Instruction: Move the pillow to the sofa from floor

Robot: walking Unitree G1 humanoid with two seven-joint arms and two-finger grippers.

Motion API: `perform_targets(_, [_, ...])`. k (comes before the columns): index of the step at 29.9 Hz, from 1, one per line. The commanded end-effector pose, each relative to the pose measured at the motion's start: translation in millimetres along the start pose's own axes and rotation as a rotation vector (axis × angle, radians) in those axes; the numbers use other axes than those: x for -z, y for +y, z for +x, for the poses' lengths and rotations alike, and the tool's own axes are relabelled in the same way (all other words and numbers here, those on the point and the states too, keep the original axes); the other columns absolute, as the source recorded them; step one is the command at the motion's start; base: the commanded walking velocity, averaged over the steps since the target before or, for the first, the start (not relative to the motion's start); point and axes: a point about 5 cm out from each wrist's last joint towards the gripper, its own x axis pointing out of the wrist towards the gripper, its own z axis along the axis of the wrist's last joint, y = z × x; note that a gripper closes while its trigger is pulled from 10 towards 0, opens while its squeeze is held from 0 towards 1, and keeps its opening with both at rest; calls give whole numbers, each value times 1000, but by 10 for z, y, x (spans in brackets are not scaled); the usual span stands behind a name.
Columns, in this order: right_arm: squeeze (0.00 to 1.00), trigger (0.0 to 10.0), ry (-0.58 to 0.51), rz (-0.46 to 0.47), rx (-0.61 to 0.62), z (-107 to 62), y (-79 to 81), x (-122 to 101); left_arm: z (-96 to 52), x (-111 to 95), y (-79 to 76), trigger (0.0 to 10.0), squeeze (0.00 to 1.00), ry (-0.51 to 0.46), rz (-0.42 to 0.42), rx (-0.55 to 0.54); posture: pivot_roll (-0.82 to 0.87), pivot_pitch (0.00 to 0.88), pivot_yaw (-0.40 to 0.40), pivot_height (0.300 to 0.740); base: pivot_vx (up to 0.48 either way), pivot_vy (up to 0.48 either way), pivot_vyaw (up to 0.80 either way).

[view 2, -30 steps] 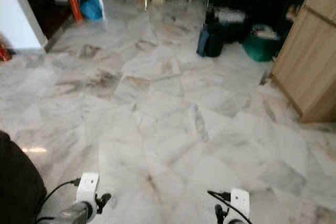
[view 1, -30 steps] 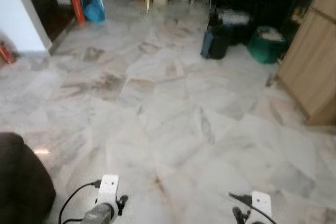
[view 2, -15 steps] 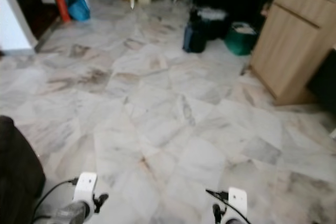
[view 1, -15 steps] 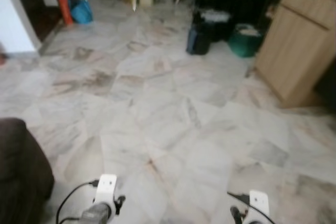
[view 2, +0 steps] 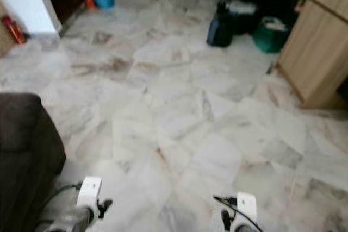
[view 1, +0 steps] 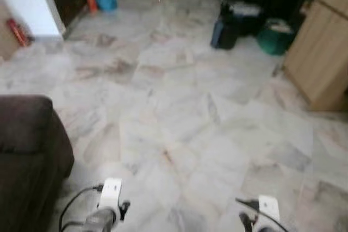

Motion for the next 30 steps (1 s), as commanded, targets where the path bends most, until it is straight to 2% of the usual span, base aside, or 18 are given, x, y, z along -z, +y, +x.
perform_targets(1, [0,10000,-1,-7,2,-4,-28,-3,-3,31,-11,10000,0,11,-17,0,58,0,-25,740,0,0,800])
perform_targets(30, [0,10000,11,-17,-12,-1,-35,-17,2,-5,-2,10000,0,5,-19,4,57,0,-26,740,0,0,800])
